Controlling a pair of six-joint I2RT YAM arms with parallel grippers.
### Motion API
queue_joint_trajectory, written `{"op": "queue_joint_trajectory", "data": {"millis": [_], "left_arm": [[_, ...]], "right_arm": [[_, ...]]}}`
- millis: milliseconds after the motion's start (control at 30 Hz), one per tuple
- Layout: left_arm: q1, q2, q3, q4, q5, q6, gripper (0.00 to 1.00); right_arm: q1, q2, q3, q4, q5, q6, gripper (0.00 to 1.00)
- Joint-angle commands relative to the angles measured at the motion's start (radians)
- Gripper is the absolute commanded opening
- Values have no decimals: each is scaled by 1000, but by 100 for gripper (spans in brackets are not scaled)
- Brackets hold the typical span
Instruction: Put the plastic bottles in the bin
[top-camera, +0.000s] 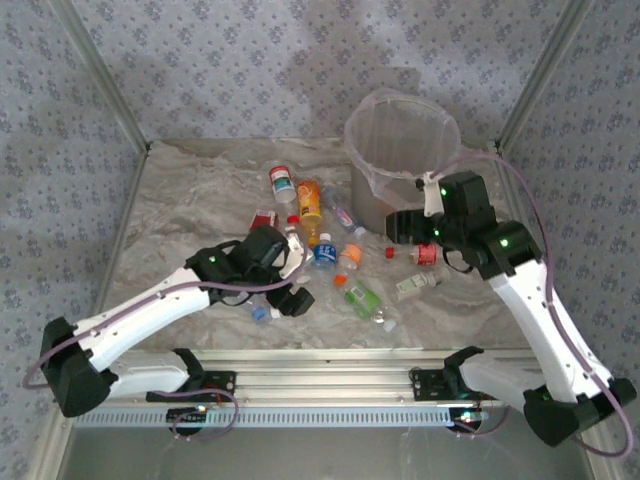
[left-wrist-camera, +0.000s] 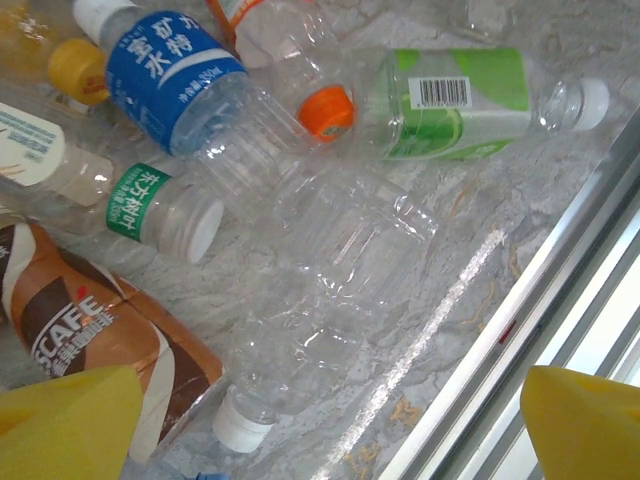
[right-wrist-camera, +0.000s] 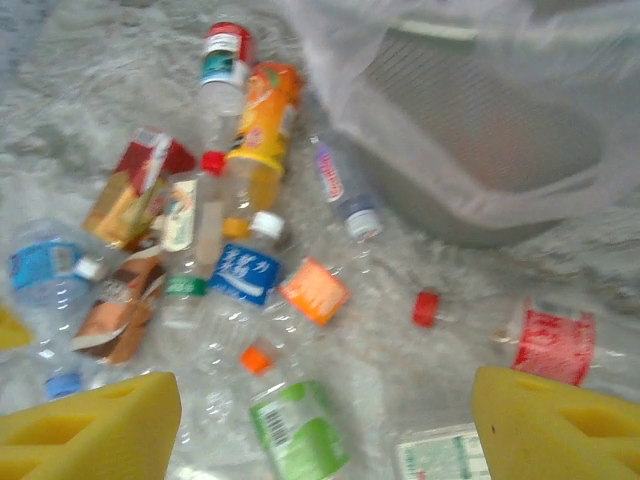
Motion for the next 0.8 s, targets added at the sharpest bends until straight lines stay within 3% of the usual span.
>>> {"op": "queue_joint_trajectory", "data": {"millis": [0,167,767], "left_arm": [[-30,35,1,23,-40,35,96],[-54,69,-51,130,-50,50,92],[-83,271,-81,170,-98,58,89]], "right_arm": [[6,-73,-59,32,-135,55,80],[6,-149,-136,25,-234,93,80],[-10,-166,-171,51,-296,91,81]]}}
